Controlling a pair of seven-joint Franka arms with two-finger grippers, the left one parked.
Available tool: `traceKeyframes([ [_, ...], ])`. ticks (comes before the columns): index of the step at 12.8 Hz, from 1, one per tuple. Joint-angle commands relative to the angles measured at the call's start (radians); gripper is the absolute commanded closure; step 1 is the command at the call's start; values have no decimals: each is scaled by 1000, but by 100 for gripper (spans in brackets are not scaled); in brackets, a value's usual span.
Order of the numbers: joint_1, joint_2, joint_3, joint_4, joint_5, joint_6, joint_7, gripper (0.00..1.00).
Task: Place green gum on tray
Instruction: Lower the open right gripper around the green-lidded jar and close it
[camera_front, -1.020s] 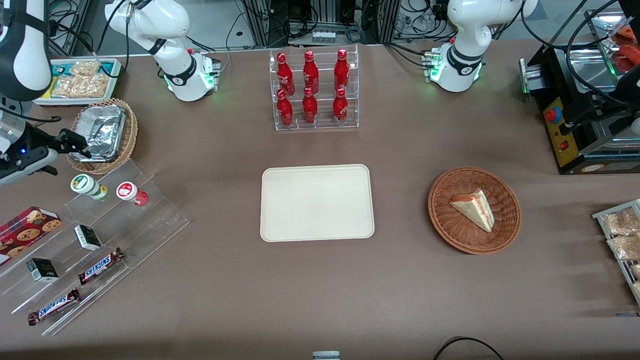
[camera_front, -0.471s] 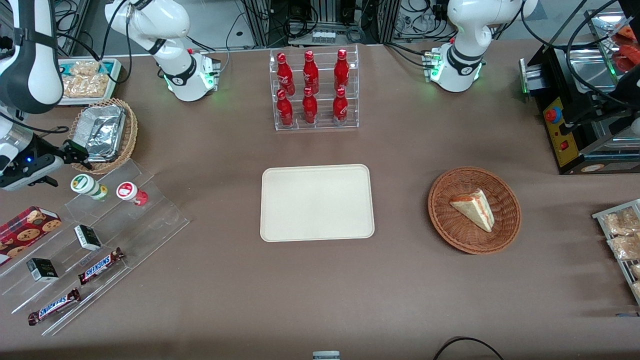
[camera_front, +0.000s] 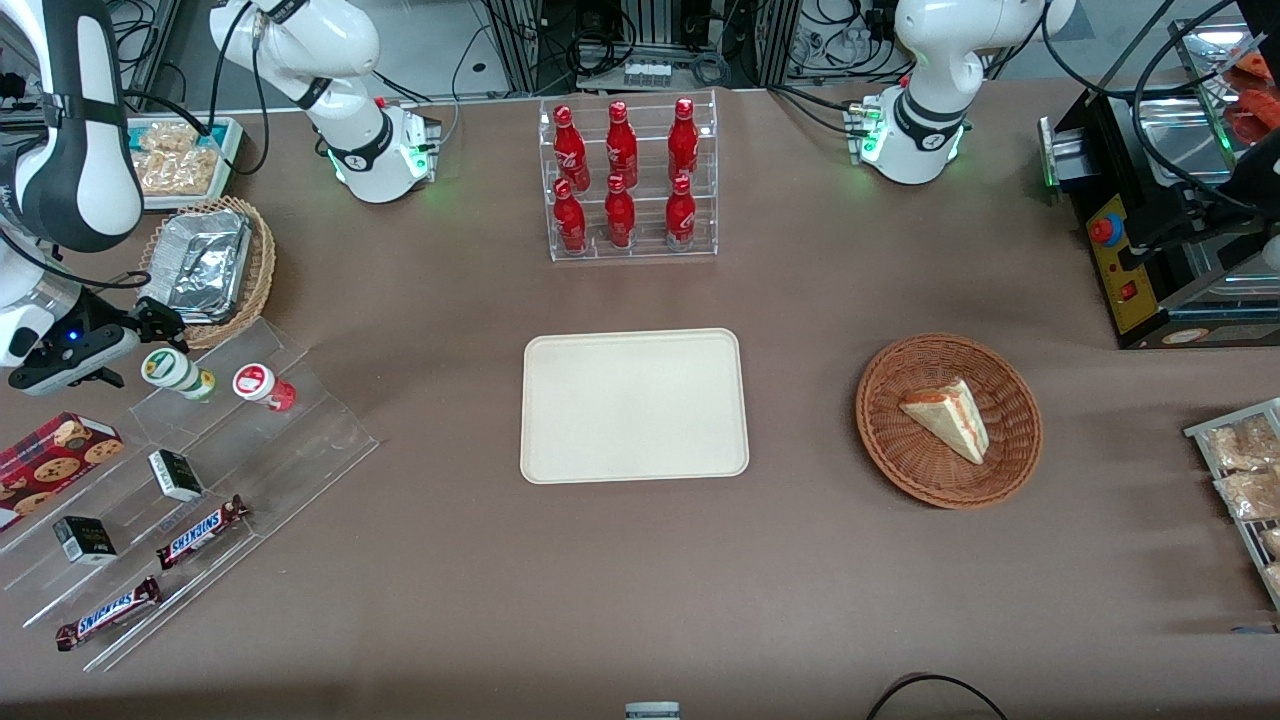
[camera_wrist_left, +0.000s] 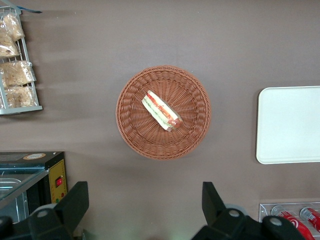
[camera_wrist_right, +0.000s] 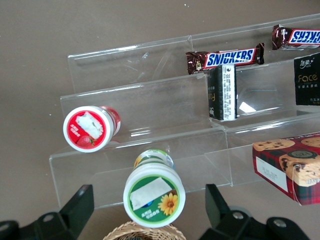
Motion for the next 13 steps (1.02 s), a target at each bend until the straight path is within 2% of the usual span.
traceKeyframes([
  [1,-6,17,0,-11,-18,37,-10,1],
  [13,-24,54,-7,-42,-13,84,-41,2],
])
